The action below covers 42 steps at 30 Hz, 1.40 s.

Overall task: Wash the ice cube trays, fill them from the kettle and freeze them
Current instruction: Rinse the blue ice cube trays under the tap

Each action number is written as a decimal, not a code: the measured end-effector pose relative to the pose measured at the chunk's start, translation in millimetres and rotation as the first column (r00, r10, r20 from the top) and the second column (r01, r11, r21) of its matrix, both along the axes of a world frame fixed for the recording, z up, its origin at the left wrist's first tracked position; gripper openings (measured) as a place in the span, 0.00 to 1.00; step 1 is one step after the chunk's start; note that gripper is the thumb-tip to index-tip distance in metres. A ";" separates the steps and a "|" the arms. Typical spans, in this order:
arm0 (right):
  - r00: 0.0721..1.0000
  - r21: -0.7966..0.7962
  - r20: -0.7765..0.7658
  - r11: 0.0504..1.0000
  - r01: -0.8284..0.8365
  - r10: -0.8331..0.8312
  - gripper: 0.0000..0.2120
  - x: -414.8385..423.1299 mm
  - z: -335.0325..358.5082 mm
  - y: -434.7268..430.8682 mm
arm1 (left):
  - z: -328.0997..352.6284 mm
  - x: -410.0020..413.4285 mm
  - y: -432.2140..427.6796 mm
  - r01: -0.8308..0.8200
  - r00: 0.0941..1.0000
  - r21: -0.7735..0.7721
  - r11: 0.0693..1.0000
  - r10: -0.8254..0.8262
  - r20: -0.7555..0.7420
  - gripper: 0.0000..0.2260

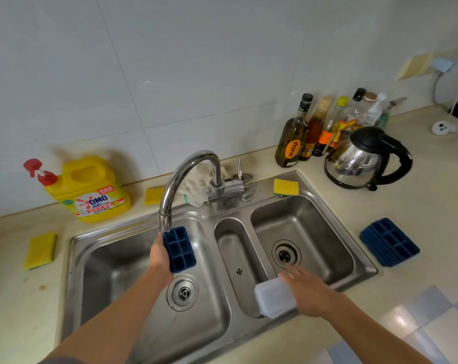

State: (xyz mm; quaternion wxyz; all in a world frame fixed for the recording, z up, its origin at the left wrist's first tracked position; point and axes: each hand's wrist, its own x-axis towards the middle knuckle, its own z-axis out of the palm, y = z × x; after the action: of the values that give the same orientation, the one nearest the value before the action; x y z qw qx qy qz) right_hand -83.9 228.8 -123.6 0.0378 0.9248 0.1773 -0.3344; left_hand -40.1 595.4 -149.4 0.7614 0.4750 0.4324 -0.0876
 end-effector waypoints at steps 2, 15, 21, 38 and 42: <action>1.000 -0.024 -0.002 1.000 -0.004 0.004 0.40 -0.3 -0.6 -1.3 | 1.2 0.7 -1.7 -0.011 1.000 -0.003 1.000 0.011 0.008 0.20; 0.983 0.352 0.007 0.920 0.172 -0.186 0.36 45.6 41.3 65.5 | 22.9 -8.5 -4.0 -0.034 0.993 -0.190 0.981 0.056 0.109 0.30; 0.957 0.518 -0.191 0.806 0.288 -0.220 0.30 57.8 57.1 147.9 | 37.3 -12.7 -0.3 0.018 0.982 -0.258 0.966 0.031 0.186 0.30; 0.704 0.661 -0.554 0.279 0.697 -0.444 0.07 94.2 60.7 209.0 | 36.9 7.8 7.9 0.002 0.984 -0.171 0.985 0.029 0.177 0.15; 0.870 0.736 -0.306 0.484 0.473 -0.386 0.08 113.7 71.1 205.4 | 35.0 4.6 15.4 0.081 0.984 -0.118 0.990 -0.061 0.165 0.14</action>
State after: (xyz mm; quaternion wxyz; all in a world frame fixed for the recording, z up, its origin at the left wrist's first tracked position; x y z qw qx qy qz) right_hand 29.9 434.2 -52.4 -0.4688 0.8398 0.0712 -0.2642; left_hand -35.5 610.8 -114.4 0.8182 0.4475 0.3460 -0.1027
